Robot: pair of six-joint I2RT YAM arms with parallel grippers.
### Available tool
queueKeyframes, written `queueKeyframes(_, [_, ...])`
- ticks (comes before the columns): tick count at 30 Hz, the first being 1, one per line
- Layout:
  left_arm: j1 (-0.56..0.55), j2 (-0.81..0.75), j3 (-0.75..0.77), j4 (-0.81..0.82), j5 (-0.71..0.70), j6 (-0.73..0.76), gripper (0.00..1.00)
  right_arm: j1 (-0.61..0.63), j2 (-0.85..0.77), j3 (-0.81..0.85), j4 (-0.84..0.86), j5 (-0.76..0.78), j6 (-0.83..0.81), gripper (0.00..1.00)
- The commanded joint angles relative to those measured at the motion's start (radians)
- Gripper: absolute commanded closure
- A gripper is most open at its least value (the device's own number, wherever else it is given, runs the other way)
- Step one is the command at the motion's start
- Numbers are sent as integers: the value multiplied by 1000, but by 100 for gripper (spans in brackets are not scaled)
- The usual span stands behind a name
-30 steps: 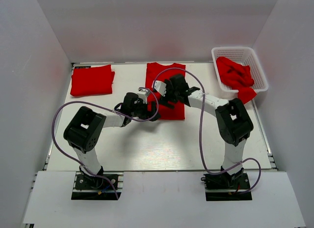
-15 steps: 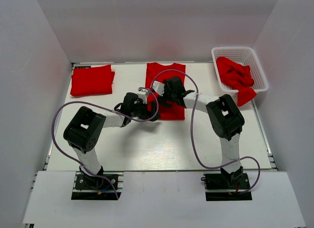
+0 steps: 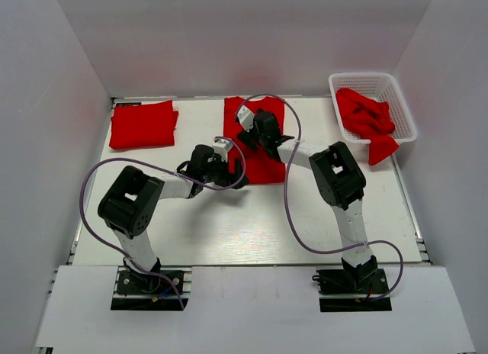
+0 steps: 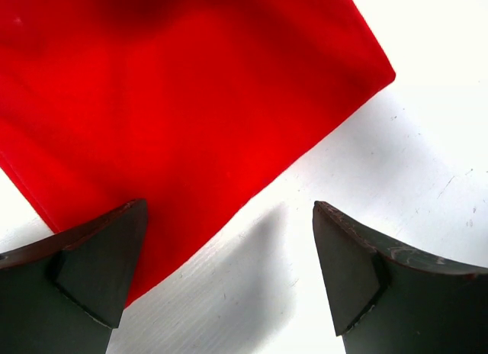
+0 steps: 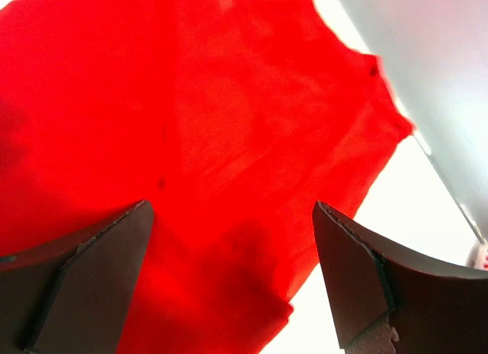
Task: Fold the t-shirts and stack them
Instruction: Fold the folded rectangular tshirt in 1/3 of the way, then grab one side of the 2/3 rectangular tshirt with both arms
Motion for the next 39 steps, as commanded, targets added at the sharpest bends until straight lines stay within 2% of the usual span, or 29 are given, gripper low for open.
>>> queueKeyframes(1, [-2,-4,-42,-142,1,1,0,-19,32,97,63,102,82,10])
queueKeyframes(5, [-2,-13,-22,-165,-9,1,0,-27,9,93,55,124,124,10])
queueKeyframes(9, [-2,-13,33,-208,-18,1,0,-31,-40,119,-44,134,166,10])
queueKeyframes(12, [-2,-4,147,-323,-42,-8,0,-36,-107,119,-109,153,293,10])
queueKeyframes(13, [-2,7,211,-354,-51,-8,0,-42,-139,113,-127,130,381,10])
queueKeyframes(15, [-2,7,294,-433,-76,-8,0,-43,-189,96,-200,102,445,10])
queueKeyframes(21, [8,-28,437,-647,-174,-19,0,-56,-434,-137,-258,36,741,10])
queueKeyframes(22, [8,-39,437,-706,-202,-29,0,-56,-452,-199,-299,30,779,10])
queueKeyframes(28, [8,-106,411,-869,-350,-97,0,-60,-545,-258,-604,41,965,10])
queueKeyframes(34, [17,-105,363,-880,-395,-146,0,-54,-606,-396,-622,-48,1051,10])
queueKeyframes(39, [17,-70,354,-868,-442,-146,0,-57,-560,-406,-628,-51,1083,10])
